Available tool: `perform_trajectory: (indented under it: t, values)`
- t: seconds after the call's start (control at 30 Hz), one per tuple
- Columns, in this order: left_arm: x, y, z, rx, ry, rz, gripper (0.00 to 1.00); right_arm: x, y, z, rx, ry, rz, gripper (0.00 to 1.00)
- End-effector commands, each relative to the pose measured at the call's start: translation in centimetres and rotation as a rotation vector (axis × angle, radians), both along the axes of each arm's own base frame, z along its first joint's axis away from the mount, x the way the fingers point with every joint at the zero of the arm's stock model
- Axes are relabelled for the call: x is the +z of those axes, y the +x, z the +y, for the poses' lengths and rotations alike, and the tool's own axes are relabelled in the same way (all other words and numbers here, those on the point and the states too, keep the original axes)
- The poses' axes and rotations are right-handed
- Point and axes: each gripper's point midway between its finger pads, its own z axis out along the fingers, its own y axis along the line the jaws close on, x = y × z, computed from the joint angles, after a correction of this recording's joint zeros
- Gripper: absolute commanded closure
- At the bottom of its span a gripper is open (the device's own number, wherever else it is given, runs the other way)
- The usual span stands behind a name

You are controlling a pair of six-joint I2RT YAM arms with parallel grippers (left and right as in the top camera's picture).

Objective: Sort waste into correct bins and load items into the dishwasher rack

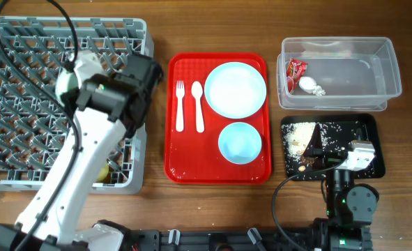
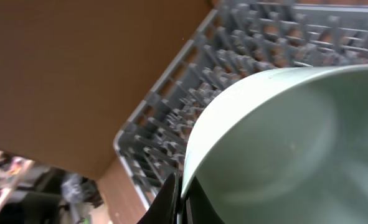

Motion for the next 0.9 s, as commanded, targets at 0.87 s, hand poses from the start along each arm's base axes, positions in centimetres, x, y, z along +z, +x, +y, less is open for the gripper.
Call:
perform_trajectory:
  t: [0.87]
  values:
    - [-6.7, -0.4, 6.4, 0.291, -0.469, -0.119, 0.96, 0.1, 0.0, 0.1, 0.005, -0.010, -0.005, 0.00]
